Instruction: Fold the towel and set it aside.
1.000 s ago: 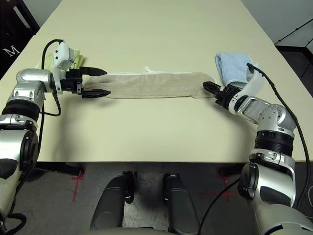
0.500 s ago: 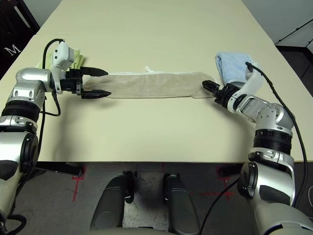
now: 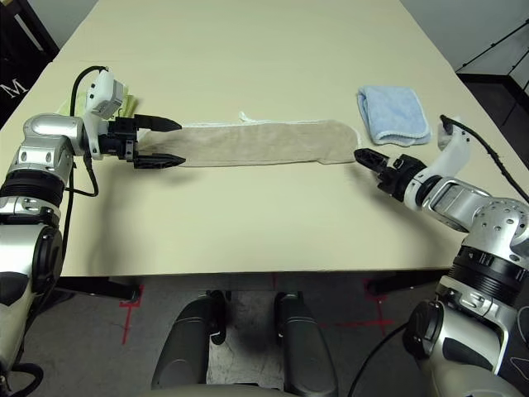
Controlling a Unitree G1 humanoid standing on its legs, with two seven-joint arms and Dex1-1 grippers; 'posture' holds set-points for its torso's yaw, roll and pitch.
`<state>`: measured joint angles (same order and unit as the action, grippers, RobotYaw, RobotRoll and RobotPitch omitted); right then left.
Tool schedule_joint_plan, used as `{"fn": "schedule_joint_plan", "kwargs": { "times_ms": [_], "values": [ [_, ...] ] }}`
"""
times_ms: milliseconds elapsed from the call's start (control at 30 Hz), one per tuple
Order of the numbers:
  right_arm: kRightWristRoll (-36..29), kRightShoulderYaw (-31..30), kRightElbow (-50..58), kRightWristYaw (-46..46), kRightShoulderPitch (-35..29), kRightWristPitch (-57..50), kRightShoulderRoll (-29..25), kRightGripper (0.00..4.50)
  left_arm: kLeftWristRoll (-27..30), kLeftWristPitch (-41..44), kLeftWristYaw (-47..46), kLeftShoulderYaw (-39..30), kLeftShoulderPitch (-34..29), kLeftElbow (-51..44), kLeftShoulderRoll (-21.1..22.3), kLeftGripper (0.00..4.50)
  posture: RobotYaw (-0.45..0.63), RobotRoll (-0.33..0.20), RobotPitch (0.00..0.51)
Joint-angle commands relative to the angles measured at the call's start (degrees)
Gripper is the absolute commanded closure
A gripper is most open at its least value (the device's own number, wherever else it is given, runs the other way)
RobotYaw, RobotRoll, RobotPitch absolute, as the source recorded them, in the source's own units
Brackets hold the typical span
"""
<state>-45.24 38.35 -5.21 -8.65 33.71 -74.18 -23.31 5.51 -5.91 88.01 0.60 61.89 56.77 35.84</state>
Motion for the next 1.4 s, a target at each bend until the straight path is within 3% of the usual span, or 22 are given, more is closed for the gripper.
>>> {"fn": "schedule_joint_plan", "kwargs": {
  "times_ms": [33,400,767,867,1200,1400],
  "values": [
    [0.51,-0.68,-2.97,0.62,0.97,1.21,0.8,0.04,0.54,0.68,0.76,0.15,-0.38,-1.17,0.09,0.0,0.04,0.0,0.237],
    [5.18,-5.76,-17.42,-2.83,7.17,12.32,-0.4,0.04,0.43,1.53,0.79,0.22,-0.76,-2.08,0.41,0.0,0.06,0.0,0.238],
    [5.07,-6.31,-19.37,-2.66,6.75,14.95,-0.73,0.04,0.38,2.55,1.13,0.38,-1.7,-3.44,1.1,0.0,0.06,0.0,0.238],
    [5.03,-5.99,-18.99,-1.86,6.44,15.3,-0.49,0.68,0.32,2.73,1.27,0.48,-1.8,-3.53,1.12,0.0,0.06,0.0,0.238],
    [5.01,-5.0,-17.69,0.38,4.74,17.06,-0.05,4.46,0.38,3.17,1.5,0.55,-2.4,-4.16,1.21,0.0,0.05,0.0,0.229],
    [3.81,-4.08,-15.33,1.2,3.09,17.2,-0.01,4.46,0.56,2.46,0.87,-0.02,-2.59,-4.14,1.36,0.0,0.05,0.0,0.221]
  ]
}}
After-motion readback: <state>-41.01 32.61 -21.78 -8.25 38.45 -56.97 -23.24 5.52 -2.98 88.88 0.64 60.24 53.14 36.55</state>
